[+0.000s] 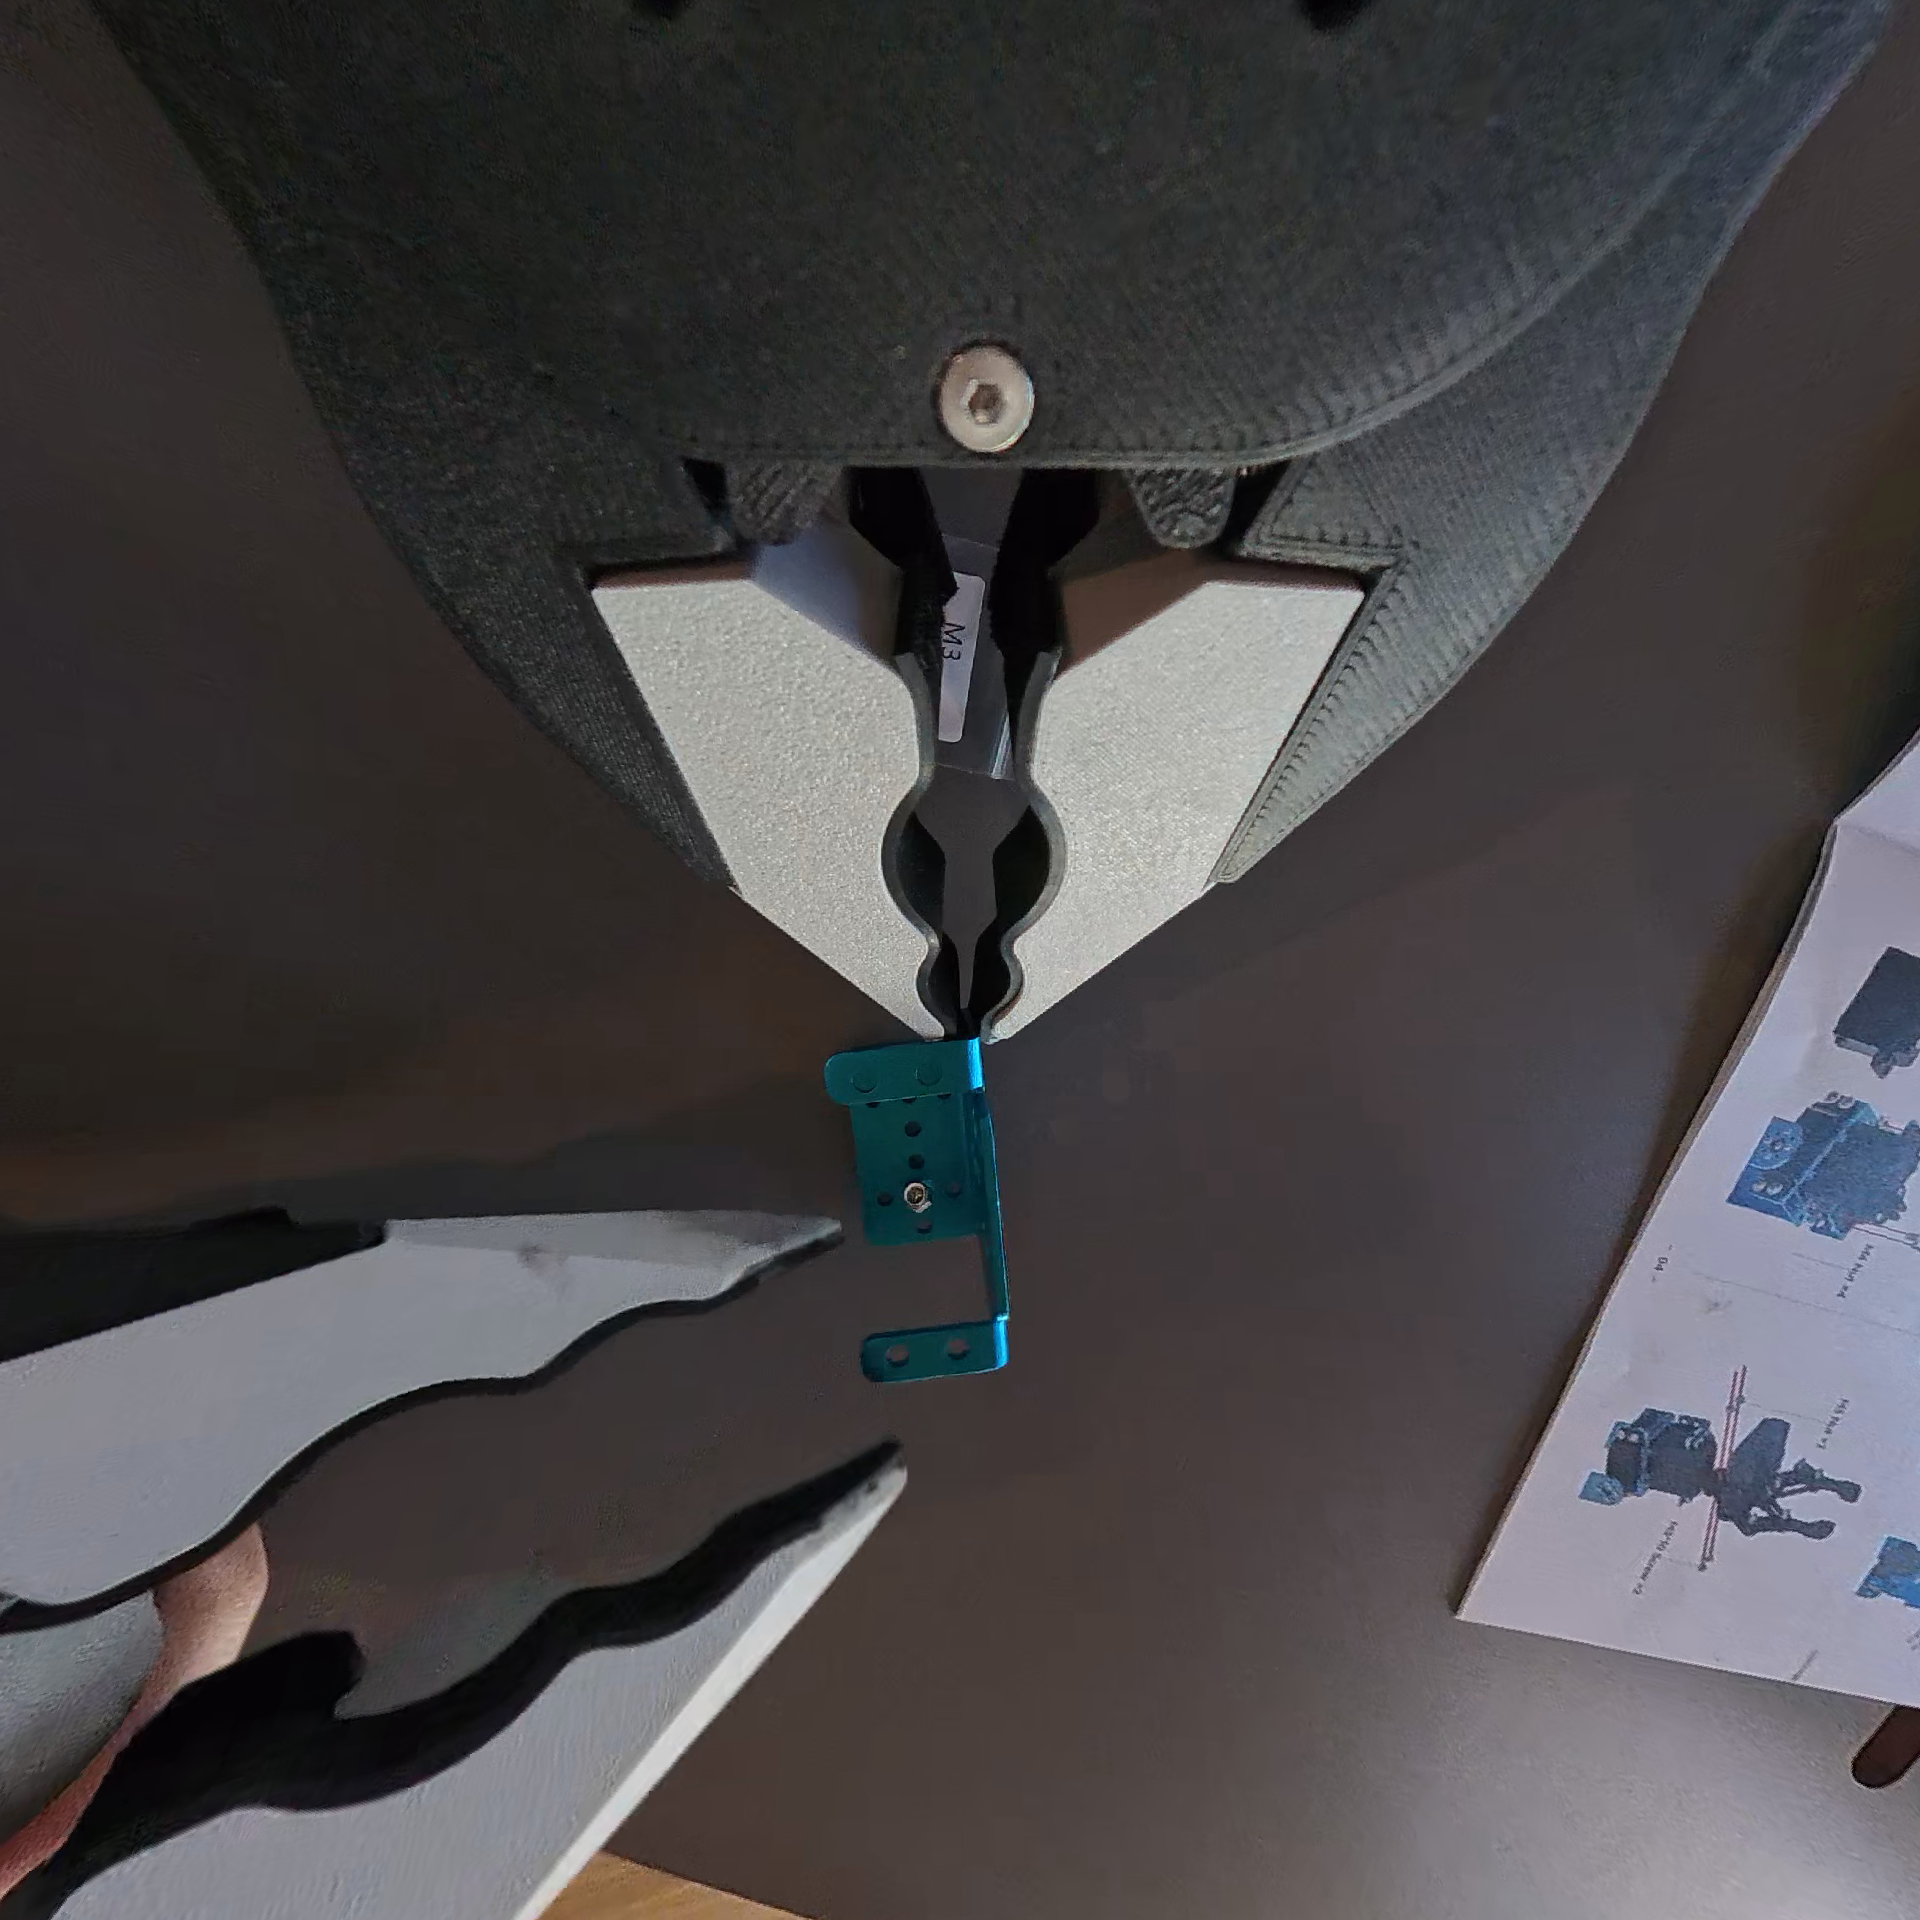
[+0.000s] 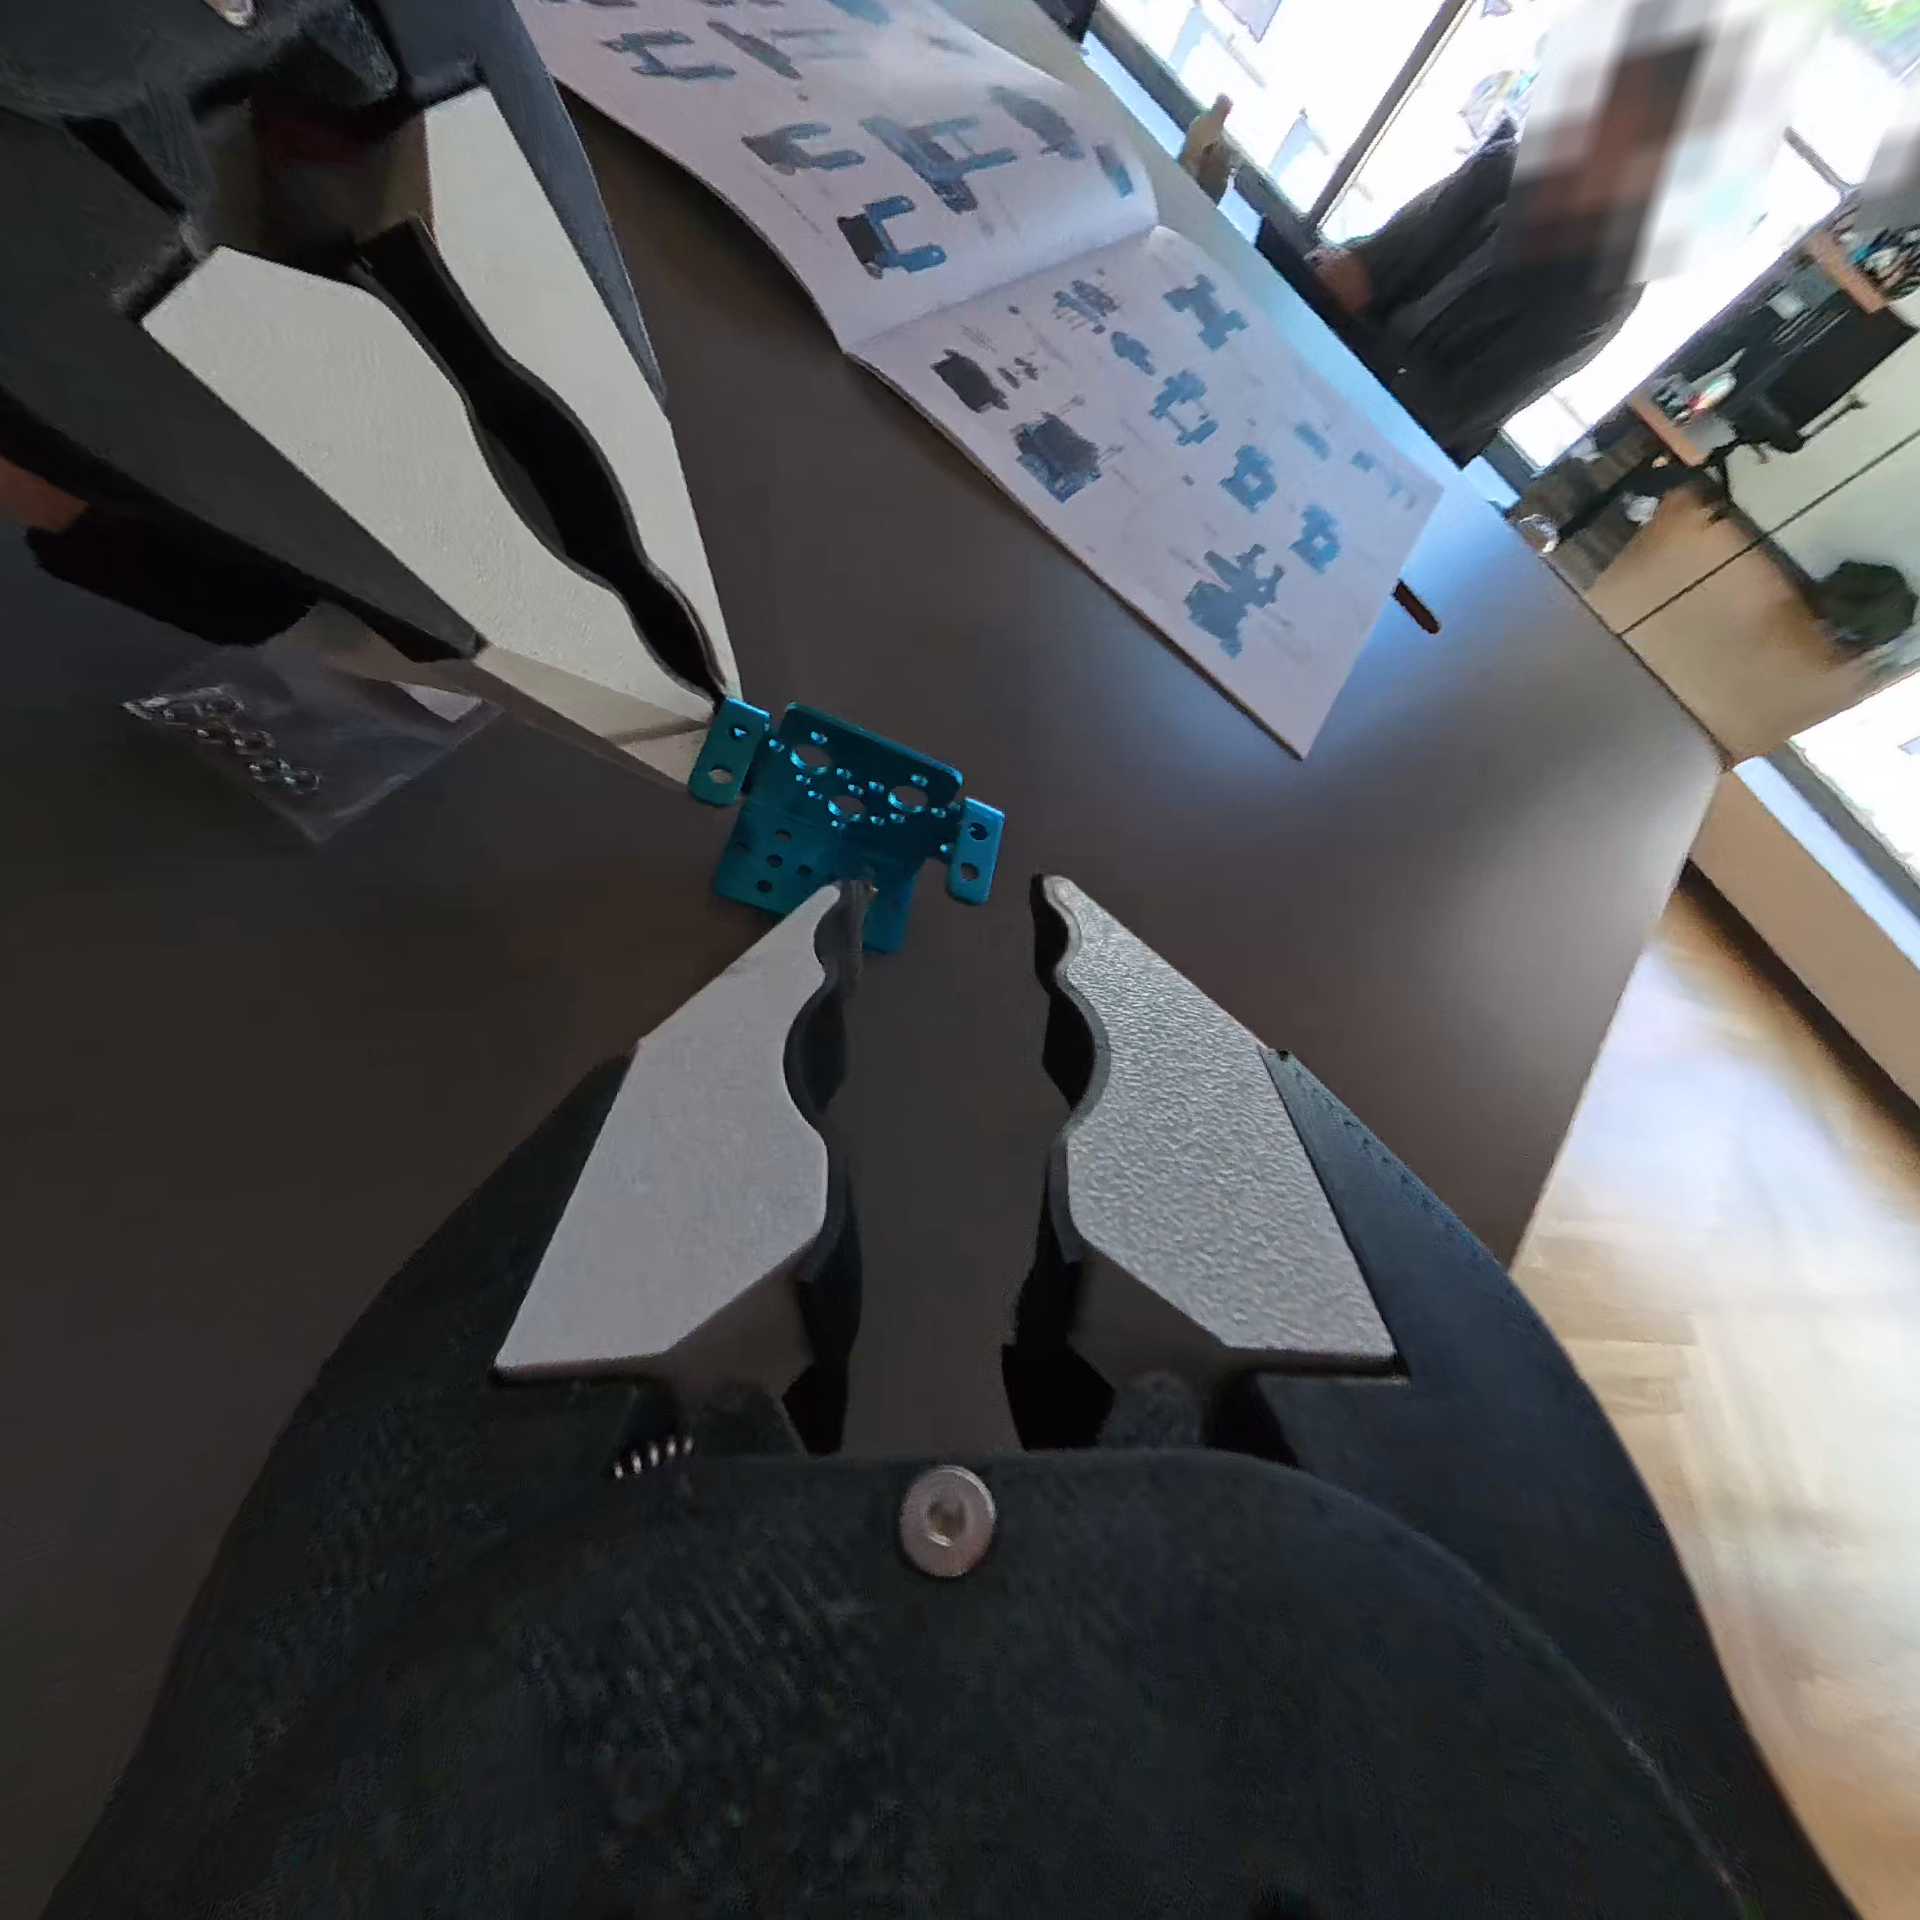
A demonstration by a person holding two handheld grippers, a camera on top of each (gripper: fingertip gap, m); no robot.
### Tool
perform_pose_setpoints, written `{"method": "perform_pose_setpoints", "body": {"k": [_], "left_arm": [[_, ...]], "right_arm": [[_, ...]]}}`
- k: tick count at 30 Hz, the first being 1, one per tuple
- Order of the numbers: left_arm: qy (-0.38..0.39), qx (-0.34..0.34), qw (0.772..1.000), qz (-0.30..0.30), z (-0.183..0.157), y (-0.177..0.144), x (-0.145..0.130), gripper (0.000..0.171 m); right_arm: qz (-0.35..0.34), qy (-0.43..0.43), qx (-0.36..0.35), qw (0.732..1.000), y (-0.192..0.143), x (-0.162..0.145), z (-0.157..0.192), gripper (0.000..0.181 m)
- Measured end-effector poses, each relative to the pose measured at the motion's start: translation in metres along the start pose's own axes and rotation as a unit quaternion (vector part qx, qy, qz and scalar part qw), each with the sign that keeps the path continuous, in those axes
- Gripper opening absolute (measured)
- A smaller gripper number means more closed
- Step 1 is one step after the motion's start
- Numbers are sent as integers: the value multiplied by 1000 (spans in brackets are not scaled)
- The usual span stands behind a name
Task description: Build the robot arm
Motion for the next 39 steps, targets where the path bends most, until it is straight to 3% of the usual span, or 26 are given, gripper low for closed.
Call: {"method": "perform_pose_setpoints", "body": {"k": [9,20,39], "left_arm": [[-1,-2,1000,0,0,0,0,1],[1,-2,1000,0,-1,0,0,1],[2,-2,1000,0,-1,1,0,1]], "right_arm": [[25,101,54,993,16,-12,-3,42],[36,44,29,998,24,-10,-2,40],[33,56,29,997,24,-10,-4,38]]}}
Point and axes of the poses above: each gripper's, where its closed fingertips meet, y out along the fingers, x out of its top, z = x × y across the jaws, the point moved 2 cm from there along -y, back along the fingers, and after that the axes turned 1 degree about -x, right-handed, at the moved point
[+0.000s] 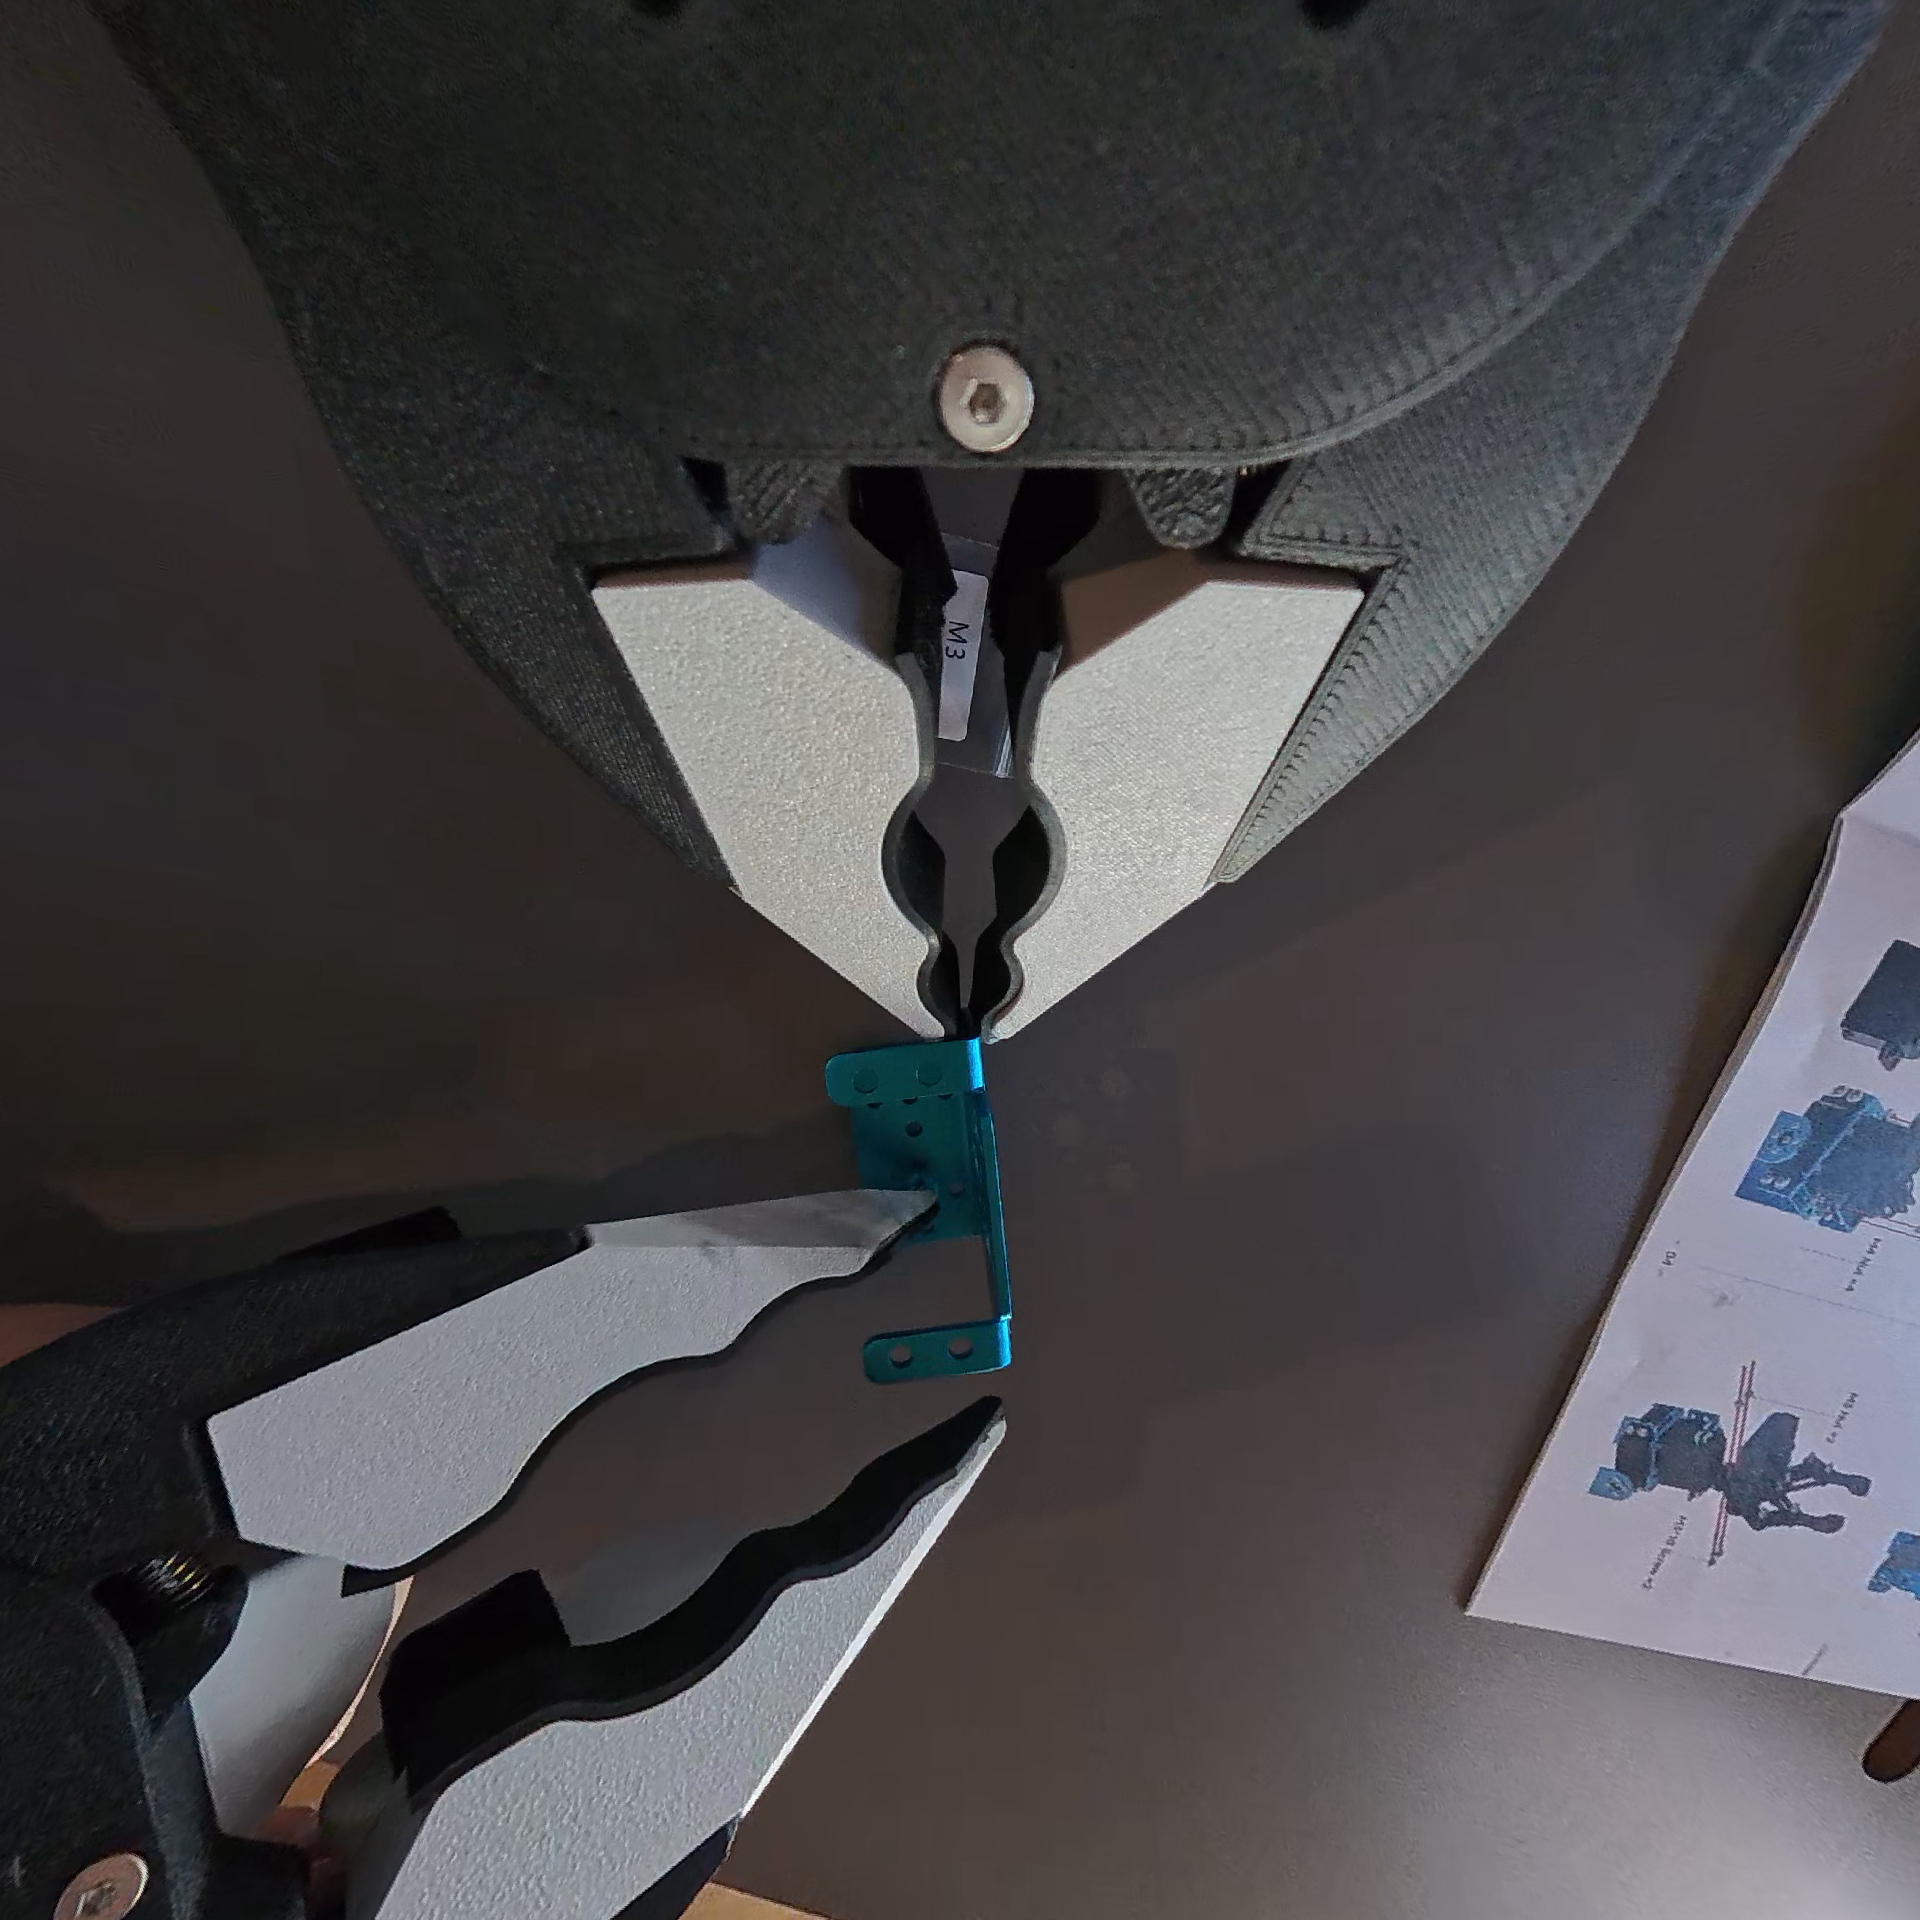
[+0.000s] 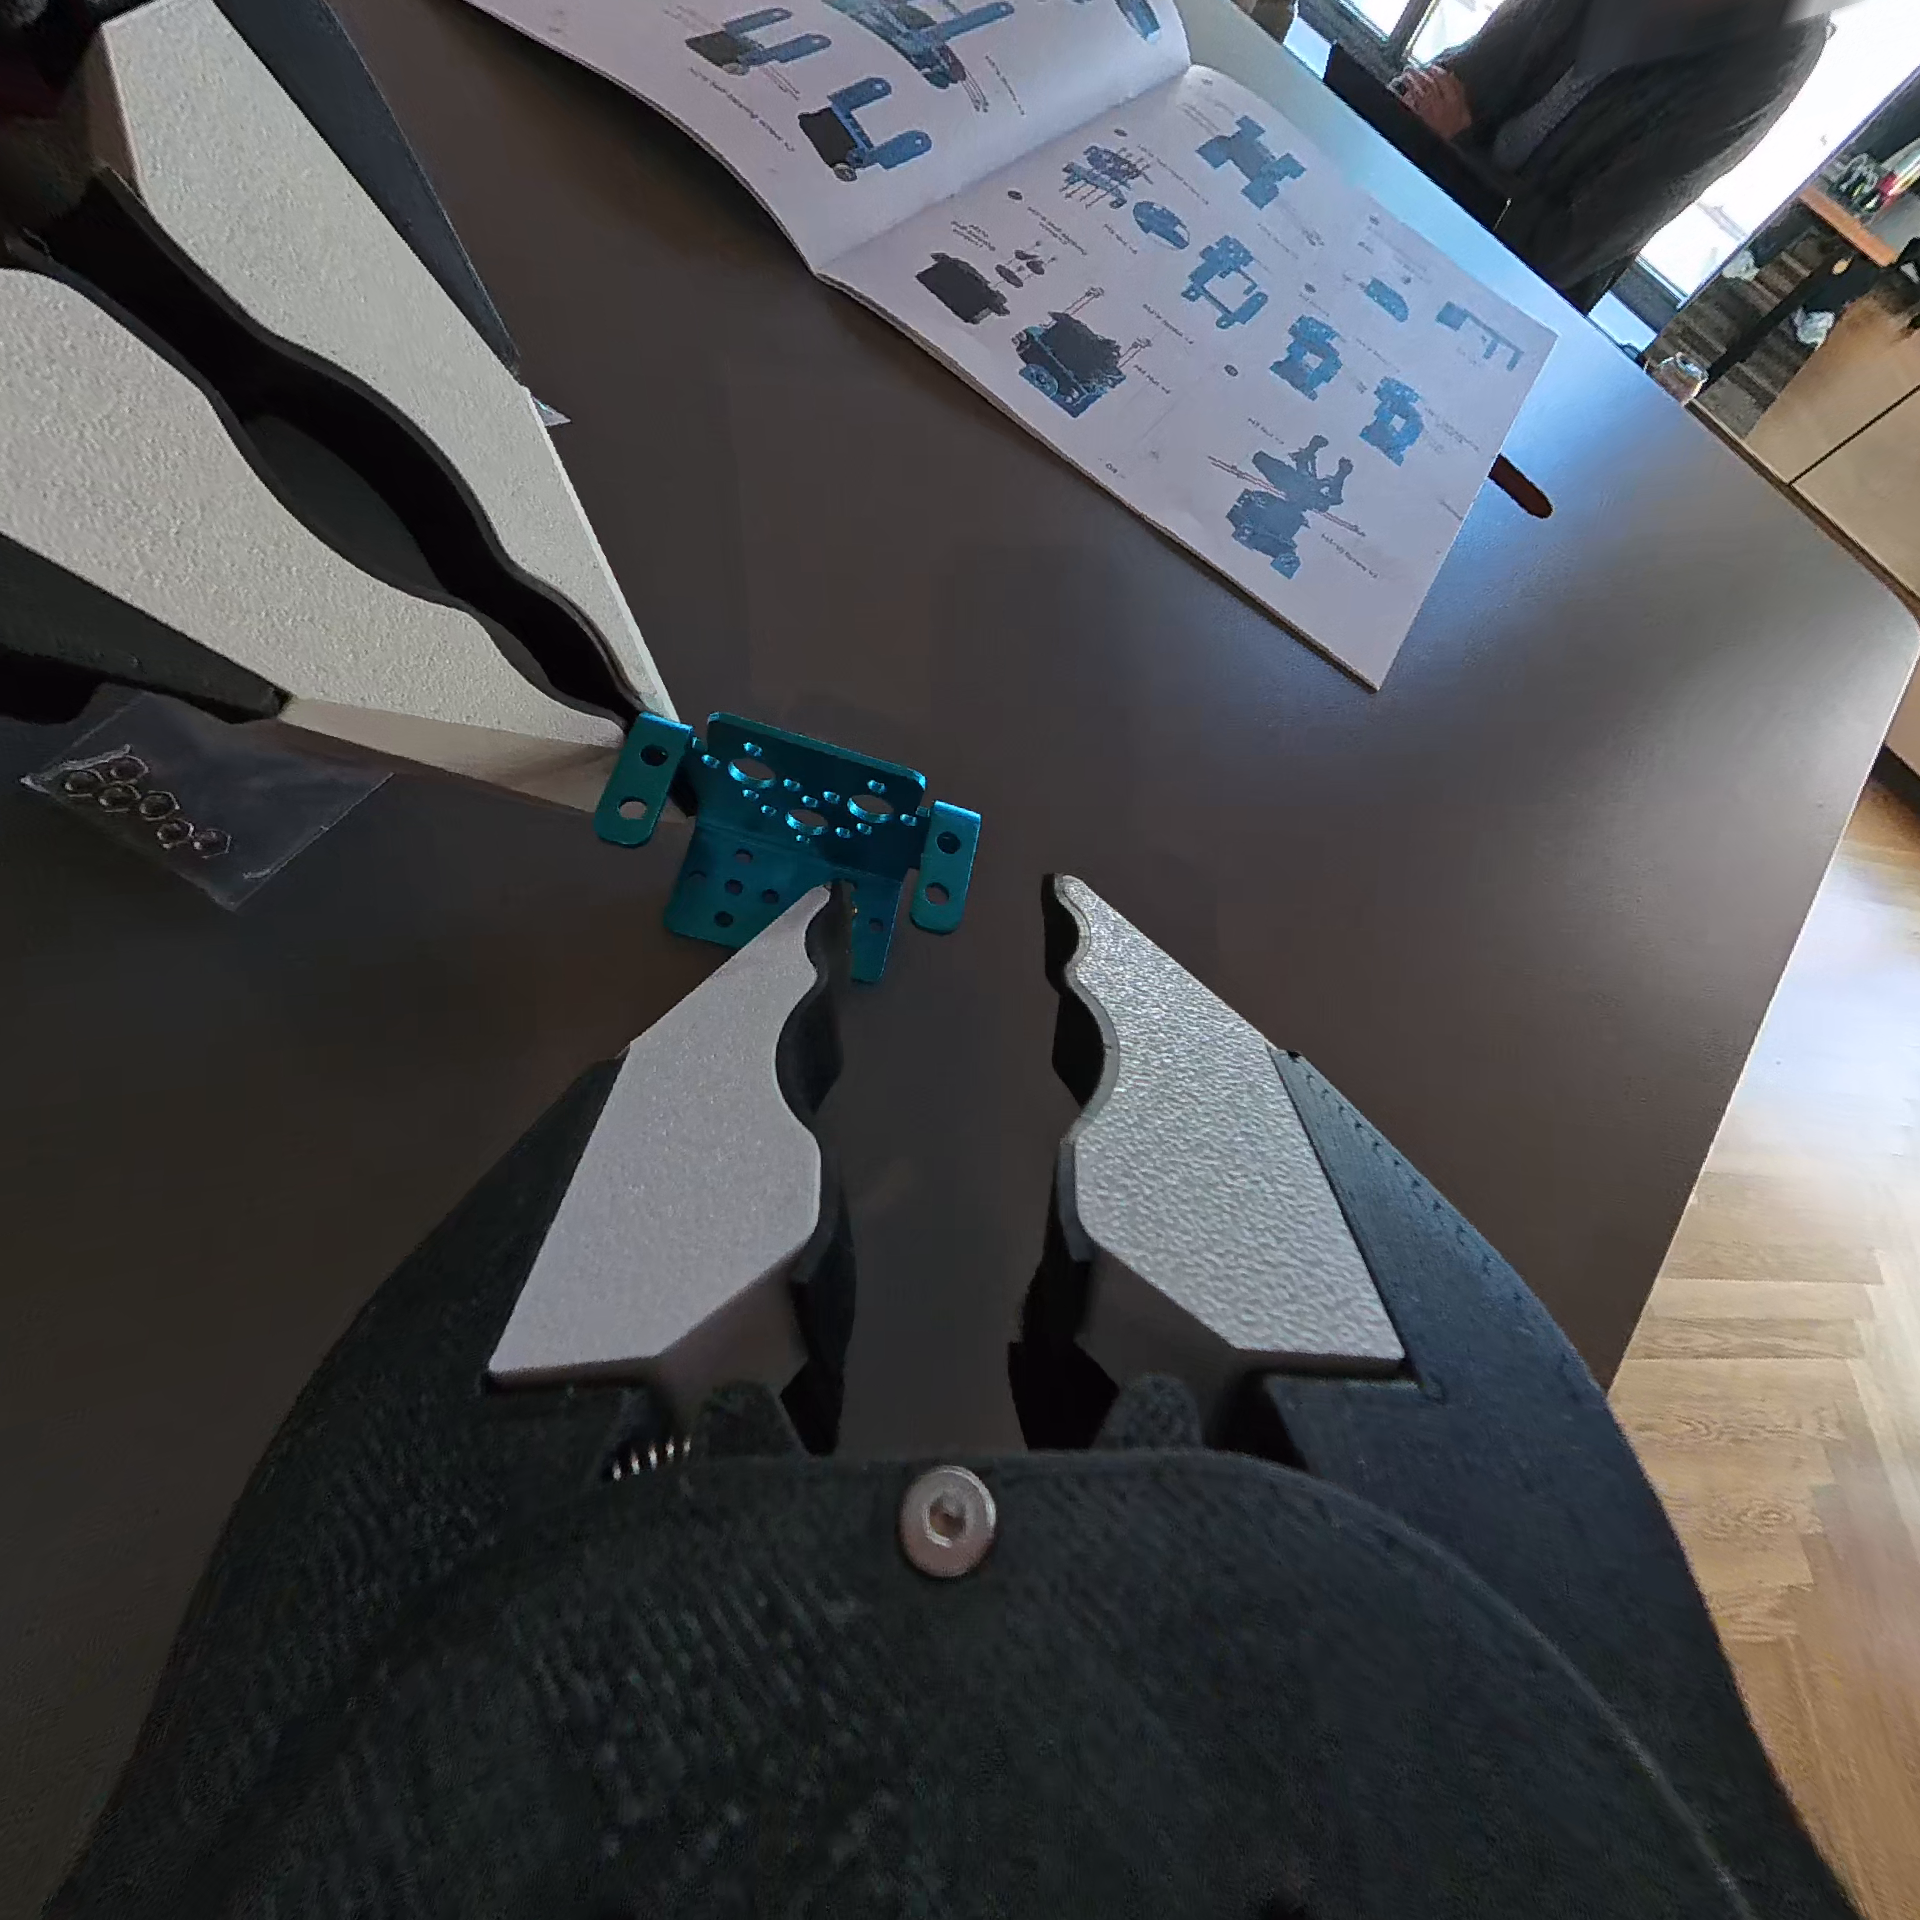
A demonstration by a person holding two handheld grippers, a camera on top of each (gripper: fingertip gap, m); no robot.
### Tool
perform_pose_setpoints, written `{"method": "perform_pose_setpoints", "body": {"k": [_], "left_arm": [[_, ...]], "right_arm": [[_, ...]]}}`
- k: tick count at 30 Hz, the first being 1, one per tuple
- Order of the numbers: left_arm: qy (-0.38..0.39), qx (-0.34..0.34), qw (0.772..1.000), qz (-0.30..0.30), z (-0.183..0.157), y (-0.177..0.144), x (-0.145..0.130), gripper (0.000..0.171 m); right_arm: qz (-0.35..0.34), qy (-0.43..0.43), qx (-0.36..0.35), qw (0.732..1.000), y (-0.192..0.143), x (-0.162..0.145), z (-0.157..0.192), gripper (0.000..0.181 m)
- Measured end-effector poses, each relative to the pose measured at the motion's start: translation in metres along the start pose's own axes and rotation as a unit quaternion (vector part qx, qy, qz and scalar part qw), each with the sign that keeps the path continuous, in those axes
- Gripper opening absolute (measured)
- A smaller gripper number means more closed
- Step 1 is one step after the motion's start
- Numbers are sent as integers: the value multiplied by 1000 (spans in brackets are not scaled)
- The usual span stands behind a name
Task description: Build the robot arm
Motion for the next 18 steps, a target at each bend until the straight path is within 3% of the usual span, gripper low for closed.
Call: {"method": "perform_pose_setpoints", "body": {"k": [18], "left_arm": [[0,-1,1000,0,0,0,0,1]], "right_arm": [[-3,0,-11,1000,-3,0,-4,35]]}}
Point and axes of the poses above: each gripper's, where its closed fingertips meet, y out along the fingers, x out of its top, z = x × y across the jaws, the point moved 2 cm from there along -y, back along the fingers, and after that the axes turned 1 degree about -x, right-handed, at the moved point
